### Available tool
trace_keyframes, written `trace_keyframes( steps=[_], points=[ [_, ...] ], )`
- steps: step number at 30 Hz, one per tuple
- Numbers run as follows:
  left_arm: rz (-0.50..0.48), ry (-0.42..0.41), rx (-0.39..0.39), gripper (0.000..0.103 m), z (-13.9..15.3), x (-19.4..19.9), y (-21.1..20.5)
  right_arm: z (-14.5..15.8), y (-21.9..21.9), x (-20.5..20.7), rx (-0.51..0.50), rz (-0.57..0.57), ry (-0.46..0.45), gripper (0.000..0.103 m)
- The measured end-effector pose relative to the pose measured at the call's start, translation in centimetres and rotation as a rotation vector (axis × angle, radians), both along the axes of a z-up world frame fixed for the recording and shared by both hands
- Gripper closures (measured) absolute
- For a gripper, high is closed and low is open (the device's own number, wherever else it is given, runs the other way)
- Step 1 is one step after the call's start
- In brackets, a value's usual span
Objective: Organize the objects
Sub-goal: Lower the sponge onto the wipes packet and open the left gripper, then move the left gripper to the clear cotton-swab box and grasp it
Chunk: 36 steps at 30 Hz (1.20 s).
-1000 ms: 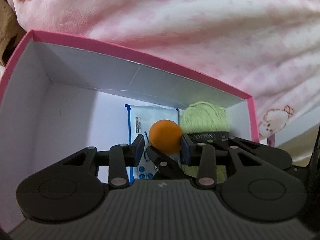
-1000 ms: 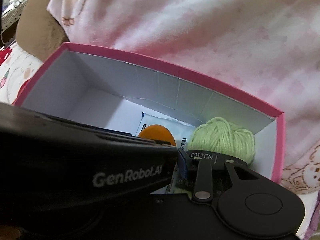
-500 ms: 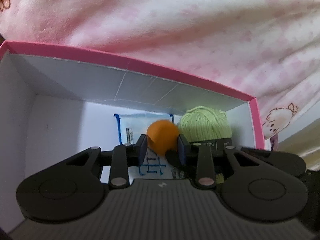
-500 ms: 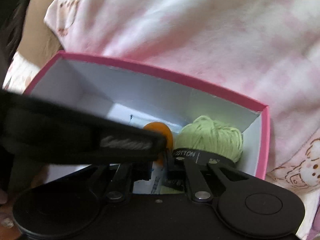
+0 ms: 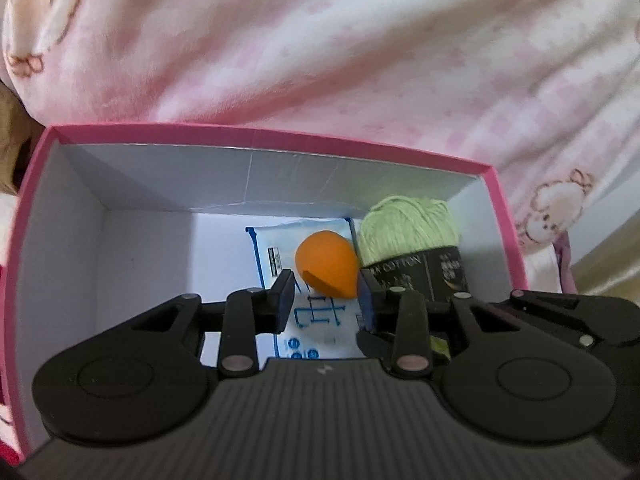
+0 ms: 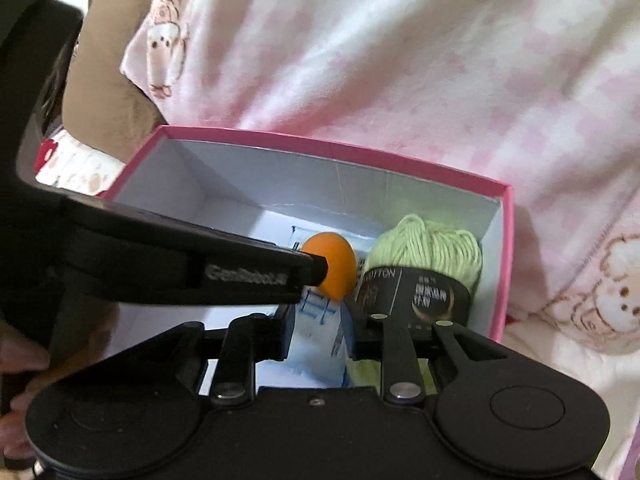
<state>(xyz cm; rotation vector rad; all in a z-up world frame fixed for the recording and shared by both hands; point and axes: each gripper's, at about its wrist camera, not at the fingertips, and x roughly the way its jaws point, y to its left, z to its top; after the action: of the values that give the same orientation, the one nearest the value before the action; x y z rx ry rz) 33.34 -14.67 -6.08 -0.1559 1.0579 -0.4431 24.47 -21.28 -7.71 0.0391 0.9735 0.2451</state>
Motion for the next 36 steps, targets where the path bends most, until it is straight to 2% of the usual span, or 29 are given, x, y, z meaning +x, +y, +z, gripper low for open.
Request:
trace_keyframes(
  steps=[1,5,11,18,23,29,36],
  points=[
    [-0.006,-0.005,0.003,0.062,0.5,-0.4,0.1,0.3,-0.1,-0.5,0.004,-0.004,0.003,0.072],
    [-0.053,-0.032,0.035,0.058,3.1,-2.3,1.0,1.6,-0.8,-2.8,0.022,-0.001,0.002,0.067],
    [-0.105,-0.031,0.058,0.054,6.9,-6.0,1.7,5.3,-2.2,-7.2,0.046,0.009,0.008,0.062],
    [-0.192,-0.088,0.106,0.046,12.7,-12.0,3.4,9.8,-2.3,-12.6,0.041,0.053,0.002,0.055],
    [-0.245,-0.122,0.159,0.041,15.9,-16.5,4.2,12.3,-2.4,-16.5,0.045,0.083,-0.006,0.046],
    [-0.276,-0.134,0.159,0.038,17.8,-20.9,5.3,13.7,-2.3,-21.1,-0.015,0.098,-0.027,0.039],
    [-0.294,-0.123,0.167,0.034,17.4,-24.3,6.5,14.0,-2.7,-25.2,-0.044,0.121,-0.019,0.033]
  ],
)
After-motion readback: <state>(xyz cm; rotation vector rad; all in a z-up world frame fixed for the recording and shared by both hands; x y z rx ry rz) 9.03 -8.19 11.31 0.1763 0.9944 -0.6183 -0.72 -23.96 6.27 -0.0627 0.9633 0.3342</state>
